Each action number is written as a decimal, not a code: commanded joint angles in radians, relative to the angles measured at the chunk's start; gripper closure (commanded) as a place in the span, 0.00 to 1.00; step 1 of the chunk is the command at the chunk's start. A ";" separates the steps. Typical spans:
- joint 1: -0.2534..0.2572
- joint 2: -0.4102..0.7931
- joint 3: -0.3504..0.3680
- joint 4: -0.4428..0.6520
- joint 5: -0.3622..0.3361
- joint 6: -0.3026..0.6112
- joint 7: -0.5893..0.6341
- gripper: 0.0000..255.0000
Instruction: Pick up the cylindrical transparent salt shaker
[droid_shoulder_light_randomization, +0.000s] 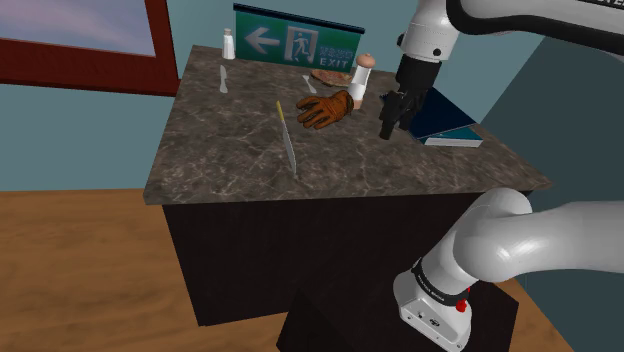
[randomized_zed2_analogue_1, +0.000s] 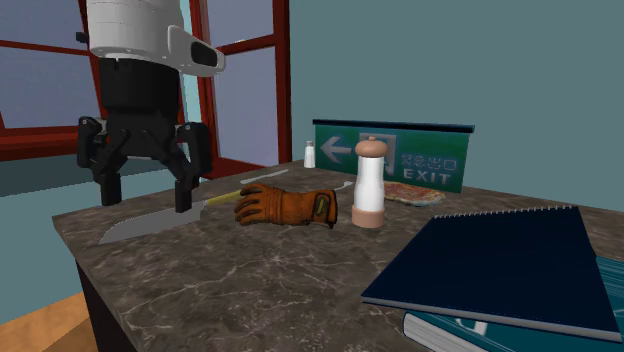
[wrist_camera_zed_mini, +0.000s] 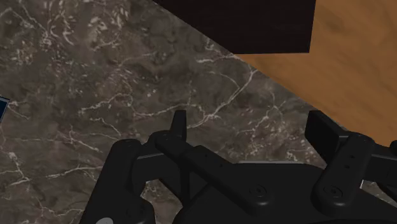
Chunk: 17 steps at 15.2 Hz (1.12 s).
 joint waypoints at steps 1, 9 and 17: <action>0.000 0.000 0.000 0.000 0.000 0.000 0.000 0.00; -0.033 0.229 -0.117 0.178 -0.075 0.090 -0.142 0.00; -0.049 0.480 -0.221 0.426 -0.082 0.133 -0.285 0.00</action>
